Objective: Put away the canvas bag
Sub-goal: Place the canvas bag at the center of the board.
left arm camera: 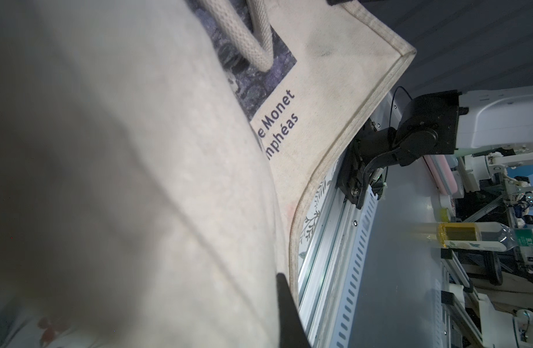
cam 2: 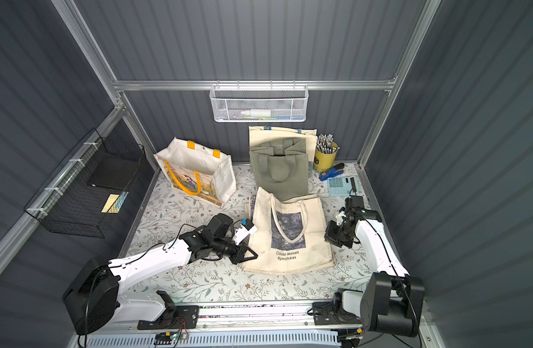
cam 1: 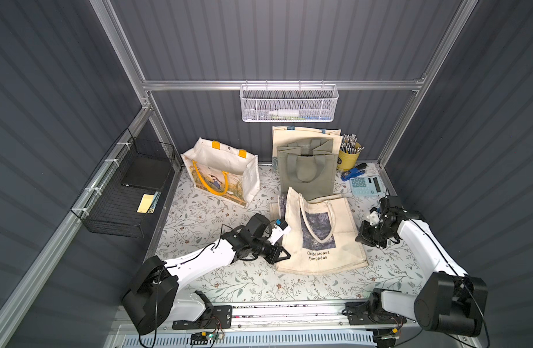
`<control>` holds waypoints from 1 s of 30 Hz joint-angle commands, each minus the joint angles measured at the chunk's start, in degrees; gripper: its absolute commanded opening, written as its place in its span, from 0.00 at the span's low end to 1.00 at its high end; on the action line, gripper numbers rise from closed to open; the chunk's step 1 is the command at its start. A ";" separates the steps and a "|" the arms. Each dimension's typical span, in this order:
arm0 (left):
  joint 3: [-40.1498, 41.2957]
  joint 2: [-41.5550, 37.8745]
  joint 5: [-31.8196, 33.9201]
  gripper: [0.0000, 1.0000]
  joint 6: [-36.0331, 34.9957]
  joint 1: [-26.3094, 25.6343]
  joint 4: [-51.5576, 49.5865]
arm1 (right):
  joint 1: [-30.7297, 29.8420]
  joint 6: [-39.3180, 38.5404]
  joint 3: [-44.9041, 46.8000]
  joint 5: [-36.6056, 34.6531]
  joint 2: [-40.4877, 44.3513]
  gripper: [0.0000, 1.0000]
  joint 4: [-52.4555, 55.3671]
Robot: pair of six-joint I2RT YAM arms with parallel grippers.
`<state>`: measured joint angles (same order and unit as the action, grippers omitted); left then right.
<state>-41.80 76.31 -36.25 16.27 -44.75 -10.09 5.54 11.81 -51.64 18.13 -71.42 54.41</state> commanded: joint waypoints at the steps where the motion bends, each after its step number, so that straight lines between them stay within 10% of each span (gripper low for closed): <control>1: 4.70 -2.07 -7.76 0.07 1.98 -1.62 -14.31 | 1.53 1.11 -1.36 -7.94 0.98 0.00 -7.62; 9: 3.59 -0.31 -10.25 0.38 -1.04 -1.58 -20.81 | 1.50 2.06 1.09 -10.69 -0.21 0.00 -8.22; 20: -4.00 0.40 -9.69 0.42 -8.78 -1.61 -28.79 | 1.49 0.27 1.86 -5.25 -3.18 0.00 -9.33; 30: -15.36 -2.53 12.20 0.69 -8.87 3.94 -31.82 | -2.09 1.11 -5.56 -11.28 1.42 0.38 -9.68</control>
<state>-54.61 72.95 -31.97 8.12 -43.70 -39.64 5.69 12.91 -53.04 9.34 -73.06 46.85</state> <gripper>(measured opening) 0.686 0.367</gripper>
